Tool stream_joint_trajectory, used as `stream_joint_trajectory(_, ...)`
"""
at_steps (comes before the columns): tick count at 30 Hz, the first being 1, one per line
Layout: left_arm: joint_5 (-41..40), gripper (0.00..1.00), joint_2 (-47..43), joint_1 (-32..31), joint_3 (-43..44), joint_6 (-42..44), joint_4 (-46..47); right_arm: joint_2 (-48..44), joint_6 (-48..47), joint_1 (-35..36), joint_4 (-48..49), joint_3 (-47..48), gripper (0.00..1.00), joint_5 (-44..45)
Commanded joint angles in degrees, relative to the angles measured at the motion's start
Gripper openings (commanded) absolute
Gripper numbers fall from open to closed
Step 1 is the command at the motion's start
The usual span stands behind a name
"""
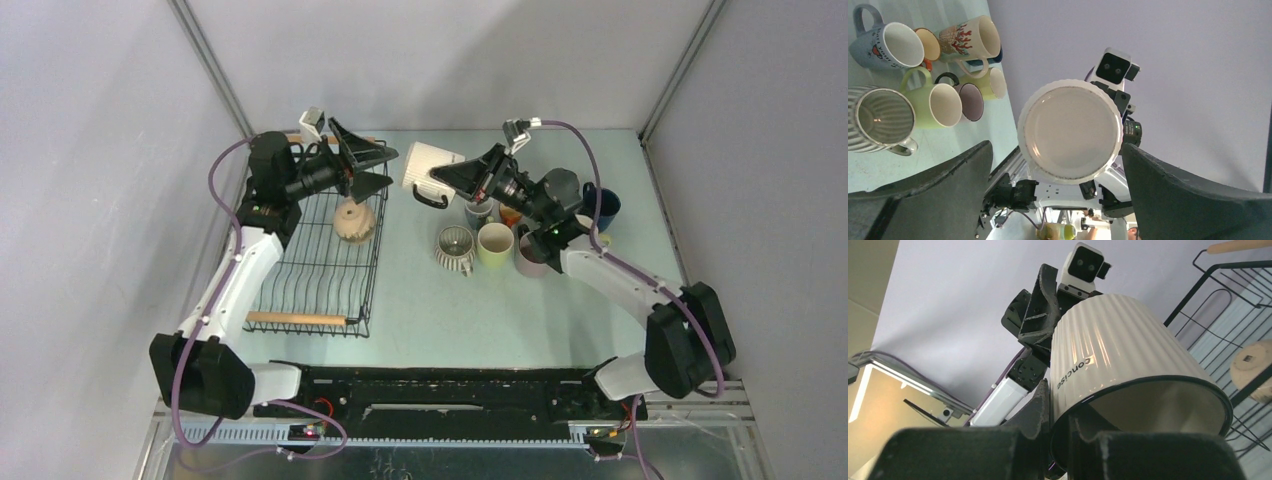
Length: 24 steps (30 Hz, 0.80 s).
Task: Unload the cups from the dish rack
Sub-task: Place the cup at the center of the board.
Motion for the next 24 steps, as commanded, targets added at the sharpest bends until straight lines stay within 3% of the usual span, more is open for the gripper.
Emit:
stream_joint_trajectory(1,1.7,1.00,-2.8,-0.2,-1.3,4.6,-0.8,-7.6,-4.5,-1.2,-2.1,0.2,0.00,0.7)
stream_joint_trajectory(10,-1.6,1.00,-4.5,-0.7,0.8,17.1,-12.5,-18.2,-15.9,-1.5,-27.1,0.2,0.00,2.9)
stream_joint_trajectory(15,-7.5,1.00,-5.6,-3.4,3.0,28.1,-23.1,-22.5,-23.5,-1.5,-46.3,2.2,0.00,6.2)
stream_joint_trajectory(24,-22.1,1.00,-8.2,-8.2,4.1,39.4,-33.7,-23.5,-33.7,2.1,-79.3,7.2,0.00,16.2)
